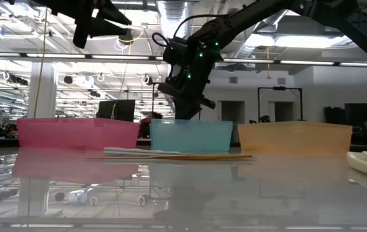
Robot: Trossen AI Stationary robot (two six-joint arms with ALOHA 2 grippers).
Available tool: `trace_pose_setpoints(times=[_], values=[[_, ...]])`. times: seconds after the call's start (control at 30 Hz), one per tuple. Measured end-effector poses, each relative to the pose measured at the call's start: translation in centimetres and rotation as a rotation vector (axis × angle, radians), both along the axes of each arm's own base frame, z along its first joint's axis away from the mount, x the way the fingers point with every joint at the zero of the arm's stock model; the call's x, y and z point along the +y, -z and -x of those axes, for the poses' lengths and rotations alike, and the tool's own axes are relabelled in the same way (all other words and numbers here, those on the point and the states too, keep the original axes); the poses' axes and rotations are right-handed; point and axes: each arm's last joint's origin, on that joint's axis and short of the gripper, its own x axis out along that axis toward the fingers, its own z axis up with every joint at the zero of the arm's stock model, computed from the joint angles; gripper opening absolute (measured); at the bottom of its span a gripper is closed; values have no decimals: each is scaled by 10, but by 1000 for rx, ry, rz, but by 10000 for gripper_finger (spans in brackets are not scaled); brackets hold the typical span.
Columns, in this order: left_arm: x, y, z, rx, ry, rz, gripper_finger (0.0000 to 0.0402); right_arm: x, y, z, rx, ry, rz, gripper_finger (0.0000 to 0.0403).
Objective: Sort silverware by color (type)
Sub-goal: Put the white and blue knife into the green bin, then put the yellow knife into the orange bin
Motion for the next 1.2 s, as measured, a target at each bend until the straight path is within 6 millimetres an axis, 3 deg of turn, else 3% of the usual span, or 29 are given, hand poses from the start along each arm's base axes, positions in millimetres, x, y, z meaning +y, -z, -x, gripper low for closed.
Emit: trace_pose_setpoints(times=[0.13, 0.63, 1.03, 1.2], values=[[0, 1, 0, 6, 0, 0, 126, 3, 9, 3, 28, -4, -10, 61], [0, 1, 0, 8, -18, -3, 126, 4, 10, 2, 30, -7, -10, 65], [0, 2, 1, 23, -19, -3, 126, 4, 10, 2, 22, -7, -8, 148], [0, 2, 1, 22, -18, -3, 126, 4, 3, 2, -4, -7, 1, 163]])
